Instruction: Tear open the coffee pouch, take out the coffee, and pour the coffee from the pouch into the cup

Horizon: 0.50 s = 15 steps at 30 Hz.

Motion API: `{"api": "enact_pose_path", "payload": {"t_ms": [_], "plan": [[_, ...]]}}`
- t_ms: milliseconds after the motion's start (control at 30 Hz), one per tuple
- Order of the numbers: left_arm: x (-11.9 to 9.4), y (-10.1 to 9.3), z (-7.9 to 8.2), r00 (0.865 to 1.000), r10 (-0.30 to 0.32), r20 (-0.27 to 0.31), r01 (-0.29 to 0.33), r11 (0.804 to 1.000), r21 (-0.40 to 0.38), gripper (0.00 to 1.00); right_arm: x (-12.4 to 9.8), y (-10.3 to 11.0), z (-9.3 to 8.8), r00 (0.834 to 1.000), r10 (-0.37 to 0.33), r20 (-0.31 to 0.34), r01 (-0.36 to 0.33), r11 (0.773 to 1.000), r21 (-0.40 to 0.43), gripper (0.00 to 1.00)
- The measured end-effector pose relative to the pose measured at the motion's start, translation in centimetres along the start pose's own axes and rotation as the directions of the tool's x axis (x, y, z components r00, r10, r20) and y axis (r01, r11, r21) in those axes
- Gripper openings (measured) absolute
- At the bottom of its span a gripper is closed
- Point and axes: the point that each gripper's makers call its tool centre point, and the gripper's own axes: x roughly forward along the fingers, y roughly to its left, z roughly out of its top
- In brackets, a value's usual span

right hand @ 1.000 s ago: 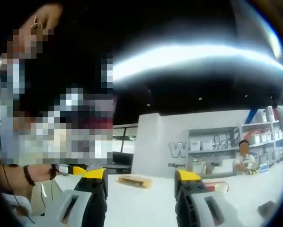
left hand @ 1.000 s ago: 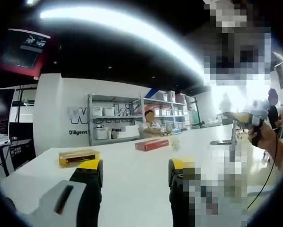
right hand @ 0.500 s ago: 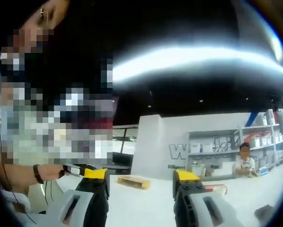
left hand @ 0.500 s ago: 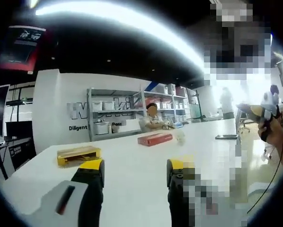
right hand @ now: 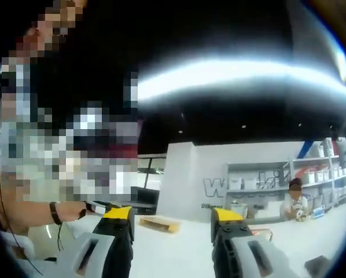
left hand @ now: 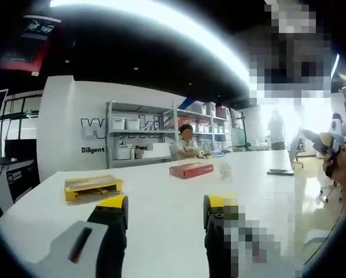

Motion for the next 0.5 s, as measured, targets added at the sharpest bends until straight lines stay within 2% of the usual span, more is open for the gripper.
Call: {"api": "enact_pose_path", "payload": {"t_ms": [333,500], "plan": [[2.3,1.3,-0.9,1.000,0.006,-0.009,-0.006,1.000,-0.014,0.53,-0.1,-0.1,0.6,1.000,-0.006,0.009,0.006,1.000,-0.006,0.53],[3.4,2.4,-1.9,0.999,0.017,-0.034,-0.018,1.000,-0.023,0.53,0.0,0.0,0.7,1.000,-0.004,0.012,0.004,1.000,-0.001,0.53]]}}
